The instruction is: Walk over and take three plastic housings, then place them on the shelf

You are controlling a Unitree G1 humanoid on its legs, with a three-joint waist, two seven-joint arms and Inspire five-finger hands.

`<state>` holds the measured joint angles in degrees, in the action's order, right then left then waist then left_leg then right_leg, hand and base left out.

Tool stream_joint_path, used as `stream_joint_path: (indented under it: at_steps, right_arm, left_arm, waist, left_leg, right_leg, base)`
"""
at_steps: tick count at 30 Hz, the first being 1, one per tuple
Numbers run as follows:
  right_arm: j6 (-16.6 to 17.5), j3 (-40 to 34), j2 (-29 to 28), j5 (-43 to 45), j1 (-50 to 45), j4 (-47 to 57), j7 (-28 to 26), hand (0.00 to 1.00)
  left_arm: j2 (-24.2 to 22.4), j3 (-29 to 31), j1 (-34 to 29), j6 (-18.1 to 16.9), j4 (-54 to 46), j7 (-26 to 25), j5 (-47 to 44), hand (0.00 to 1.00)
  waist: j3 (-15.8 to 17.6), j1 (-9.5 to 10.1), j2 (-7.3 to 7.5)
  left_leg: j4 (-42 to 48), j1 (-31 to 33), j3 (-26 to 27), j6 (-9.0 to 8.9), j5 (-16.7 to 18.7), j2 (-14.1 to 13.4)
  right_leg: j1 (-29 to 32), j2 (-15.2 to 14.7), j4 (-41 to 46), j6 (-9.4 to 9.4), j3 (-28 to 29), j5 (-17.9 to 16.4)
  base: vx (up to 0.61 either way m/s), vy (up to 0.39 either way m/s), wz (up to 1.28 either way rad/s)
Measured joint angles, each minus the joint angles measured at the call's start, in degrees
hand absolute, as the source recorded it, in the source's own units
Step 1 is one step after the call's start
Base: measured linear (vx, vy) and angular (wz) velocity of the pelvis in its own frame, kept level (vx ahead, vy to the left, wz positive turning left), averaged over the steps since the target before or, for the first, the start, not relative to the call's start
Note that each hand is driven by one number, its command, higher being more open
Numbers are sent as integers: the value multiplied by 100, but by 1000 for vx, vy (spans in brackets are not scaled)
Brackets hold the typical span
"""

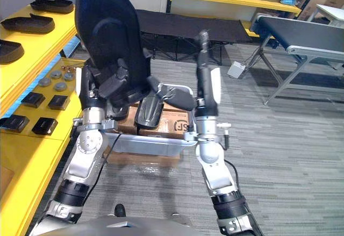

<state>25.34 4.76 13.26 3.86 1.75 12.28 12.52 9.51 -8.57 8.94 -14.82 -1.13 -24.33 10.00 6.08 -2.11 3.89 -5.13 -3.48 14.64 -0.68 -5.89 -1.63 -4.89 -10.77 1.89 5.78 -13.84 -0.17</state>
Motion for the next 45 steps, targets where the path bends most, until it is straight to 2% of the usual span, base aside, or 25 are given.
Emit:
stream_joint_path:
  at_steps: [2,5,6,8,9,11,14,18,21,27,31,33,36,37,39,40,41,42,44,45]
  right_arm:
    - [143,-379,-1,415,-360,229,-265,100]
    - [25,-675,-2,896,-884,260,-790,100]
    - [-123,-698,-2,1040,-1055,253,-955,100]
    - [-708,-685,-39,1119,-1527,82,-1267,100]
    - [-834,-689,-70,1179,-1667,15,-1328,100]
    - [-1220,-713,-329,1333,-2106,-429,-1283,100]
    - [-1486,-835,-662,1454,-2406,-882,-1088,100]
    - [-1480,-1182,-938,1815,-2559,-1023,-924,100]
    - [-1460,-1237,-948,2115,-2520,-1022,-913,100]
    - [-1434,-848,-965,1912,-2010,-1064,-190,100]
    - [-1486,-568,-960,1961,-1578,-1528,-302,100]
    - [-1597,-324,-942,2214,-1393,-1886,-720,100]
    - [-1650,-41,-952,2239,-1218,-2302,-1002,100]
    - [-1650,-20,-952,2240,-1160,-2357,-1009,100]
    - [-1617,-121,-921,2499,-1031,-2374,-929,100]
    - [-1604,-175,-916,2600,-999,-2373,-912,100]
    - [-1567,-275,-917,2640,-966,-2367,-907,100]
    - [-1532,-327,-917,2637,-950,-2364,-919,100]
    - [-1519,-328,-917,2624,-939,-2324,-963,100]
    - [-1484,-337,-916,2607,-973,-2263,-975,100]
  left_arm:
    - [320,54,-66,5,0,-113,458,0]
    - [493,190,-72,-8,0,-152,364,0]
    - [485,259,-95,-22,-1,-153,288,0]
    - [451,461,-441,-179,-68,-108,-246,0]
    - [405,513,-570,-195,-129,-80,-365,0]
    - [112,755,-1207,-326,-439,74,-1002,0]
    - [-277,1066,-1917,-402,-700,157,-1585,0]
    - [-787,1392,-2705,-403,-1024,293,-2309,0]
    - [-812,1470,-2895,-399,-1245,410,-2381,0]
    - [-861,1930,-3092,-400,-1889,406,-2353,0]
    - [-980,2335,-3151,-400,-2010,46,-2290,0]
    - [-1111,2592,-3168,-399,-2024,-52,-2292,0]
    - [-1231,2877,-3321,-400,-2027,223,-2291,0]
    - [-1246,2926,-3375,-400,-2028,318,-2291,0]
    - [-1244,2964,-3443,-404,-2027,771,-2312,0]
    - [-1236,2962,-3439,-412,-2027,897,-2321,0]
    - [-1201,2945,-3447,-428,-2027,1101,-2336,0]
    - [-1171,2934,-3477,-445,-2027,1207,-2354,0]
    - [-1172,2898,-3620,-516,-2027,1225,-2365,0]
    - [-1174,2836,-3705,-516,-2026,1228,-2367,0]
  waist:
    - [-28,-90,-45]
    - [-102,-174,-161]
    - [-128,-205,-203]
    - [-187,-314,-301]
    - [-198,-316,-317]
    - [-214,-305,-344]
    - [-215,-278,-347]
    - [-215,-235,-349]
    - [-215,-83,-350]
    - [-235,76,-424]
    - [-278,382,-443]
    - [-288,552,-427]
    - [-283,897,-387]
    - [-283,938,-387]
    - [-278,943,-391]
    - [-262,927,-370]
    - [-240,902,-313]
    - [-228,893,-187]
    - [-216,894,-53]
    - [-203,882,-71]
  left_leg:
    - [-1,3,23,-13,20,2]
    - [-2,84,60,-8,31,-9]
    - [-2,114,72,-8,31,-14]
    - [-2,120,114,-11,33,-39]
    - [-2,118,124,0,26,-43]
    - [-1,129,127,-5,28,-78]
    - [1,128,86,-32,34,-89]
    - [1,111,-77,-48,42,-88]
    - [-2,123,-219,-81,68,-89]
    - [-2,315,-610,-123,-26,-67]
    - [-1,478,-969,-131,-120,-35]
    - [0,620,-1262,-150,-200,11]
    - [2,743,-1758,-95,-284,143]
    - [2,754,-1845,-83,-295,163]
    - [2,852,-2450,-25,-357,250]
    - [3,865,-2580,-21,-372,280]
    - [7,905,-2800,-25,-394,357]
    - [23,908,-2906,-30,-422,438]
    - [27,916,-2953,-76,-477,501]
    - [27,963,-3000,-117,-533,494]
  right_leg:
    - [15,-4,-10,0,21,0]
    - [134,-5,-18,3,90,2]
    - [176,-4,-19,6,111,6]
    - [182,7,-66,23,152,18]
    - [174,15,-91,29,156,26]
    - [168,55,-108,54,157,45]
    - [131,100,-109,31,140,32]
    - [13,96,-119,16,-18,17]
    - [-57,87,-122,6,-144,-9]
    - [-92,87,-168,0,-545,-81]
    - [-161,83,-267,2,-934,-80]
    - [-210,92,-308,2,-1239,-80]
    - [-352,103,-241,8,-1655,-132]
    - [-379,94,-152,13,-1645,-159]
    - [-320,104,320,-128,-960,-341]
    - [-271,101,466,-157,-740,-435]
    - [-220,79,685,-226,-355,-672]
    - [-228,34,830,-214,-155,-887]
    - [-241,-19,928,-154,-146,-1165]
    - [-247,11,908,-92,-158,-1247]
  base:
    - [10,17,-6]
    - [18,15,-12]
    - [44,-3,-10]
    - [63,-7,-12]
    - [68,-11,-10]
    - [85,-23,-4]
    - [72,-22,4]
    - [25,-6,17]
    - [-48,3,24]
    - [-68,2,33]
    - [-29,-3,50]
    - [22,-14,68]
    - [55,-33,82]
    - [98,5,98]
    - [101,85,130]
    - [45,91,139]
    - [24,21,112]
    - [21,-1,92]
    - [-21,-101,36]
    - [-71,-157,21]
